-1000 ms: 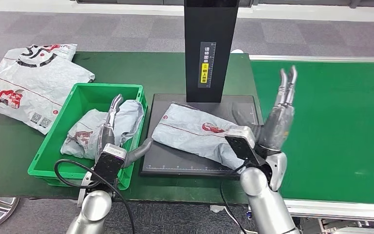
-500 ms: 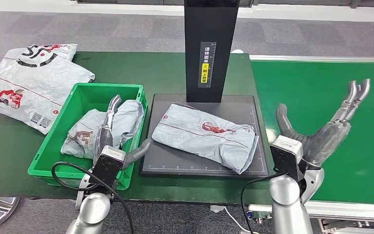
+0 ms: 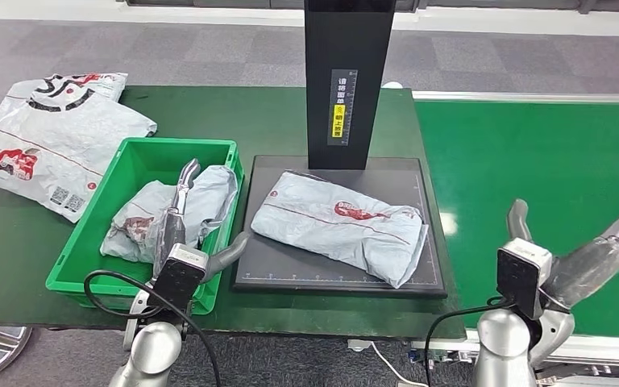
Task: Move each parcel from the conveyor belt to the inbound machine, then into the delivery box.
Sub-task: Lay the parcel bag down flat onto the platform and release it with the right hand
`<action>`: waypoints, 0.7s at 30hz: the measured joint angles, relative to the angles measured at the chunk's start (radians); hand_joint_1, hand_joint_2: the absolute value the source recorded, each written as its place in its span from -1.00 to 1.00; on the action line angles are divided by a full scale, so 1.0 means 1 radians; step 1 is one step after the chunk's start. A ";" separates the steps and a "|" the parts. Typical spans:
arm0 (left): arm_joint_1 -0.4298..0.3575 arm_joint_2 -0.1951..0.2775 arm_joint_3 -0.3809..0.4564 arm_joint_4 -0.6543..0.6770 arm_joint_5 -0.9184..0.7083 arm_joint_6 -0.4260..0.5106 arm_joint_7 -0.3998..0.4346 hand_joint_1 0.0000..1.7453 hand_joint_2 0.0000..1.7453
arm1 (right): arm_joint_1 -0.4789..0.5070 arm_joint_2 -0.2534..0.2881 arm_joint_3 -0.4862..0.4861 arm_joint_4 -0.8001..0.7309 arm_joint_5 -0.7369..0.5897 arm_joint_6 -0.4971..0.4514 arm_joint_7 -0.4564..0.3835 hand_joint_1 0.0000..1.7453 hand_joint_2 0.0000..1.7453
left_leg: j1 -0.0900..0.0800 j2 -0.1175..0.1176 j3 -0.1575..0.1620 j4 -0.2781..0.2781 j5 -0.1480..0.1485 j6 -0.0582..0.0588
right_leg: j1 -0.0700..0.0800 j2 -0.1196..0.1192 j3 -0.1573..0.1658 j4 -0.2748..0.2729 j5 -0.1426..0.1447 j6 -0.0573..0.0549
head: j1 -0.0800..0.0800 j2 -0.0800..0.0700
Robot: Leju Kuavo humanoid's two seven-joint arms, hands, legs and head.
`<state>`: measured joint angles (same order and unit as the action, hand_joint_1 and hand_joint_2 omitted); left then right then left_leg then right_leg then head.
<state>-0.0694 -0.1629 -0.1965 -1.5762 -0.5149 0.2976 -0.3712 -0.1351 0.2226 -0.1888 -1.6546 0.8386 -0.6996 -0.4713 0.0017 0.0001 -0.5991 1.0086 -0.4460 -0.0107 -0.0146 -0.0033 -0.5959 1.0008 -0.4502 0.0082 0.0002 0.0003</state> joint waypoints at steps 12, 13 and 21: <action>0.000 0.000 0.000 0.000 0.000 0.000 0.000 -1.00 1.00 | 0.008 0.010 -0.034 0.000 0.007 0.000 0.002 -1.00 1.00 | 0.000 0.000 0.000 0.000 0.000 0.000 | 0.000 0.000 0.000 0.000 0.000 0.000 | 0.000 0.000; 0.000 0.000 0.000 0.000 -0.001 0.000 0.000 -1.00 1.00 | 0.008 0.010 -0.037 0.000 0.012 0.000 0.009 -1.00 1.00 | 0.000 0.000 0.000 0.000 0.000 0.000 | 0.000 0.000 0.000 0.000 0.000 0.000 | 0.000 0.000; 0.002 0.000 0.000 0.000 -0.023 -0.008 0.015 -1.00 1.00 | 0.077 0.008 -0.096 0.030 -0.031 0.000 0.109 -1.00 1.00 | 0.000 -0.001 0.000 0.000 -0.001 0.001 | 0.000 -0.001 0.000 0.000 -0.001 0.001 | 0.000 0.000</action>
<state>-0.0672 -0.1625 -0.1965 -1.5761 -0.5383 0.2899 -0.3563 -0.0585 0.2310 -0.2846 -1.6242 0.8080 -0.6996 -0.3618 0.0017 -0.0012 -0.5991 1.0086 -0.4465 -0.0101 -0.0146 -0.0047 -0.5955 1.0005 -0.4513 0.0088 0.0003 0.0003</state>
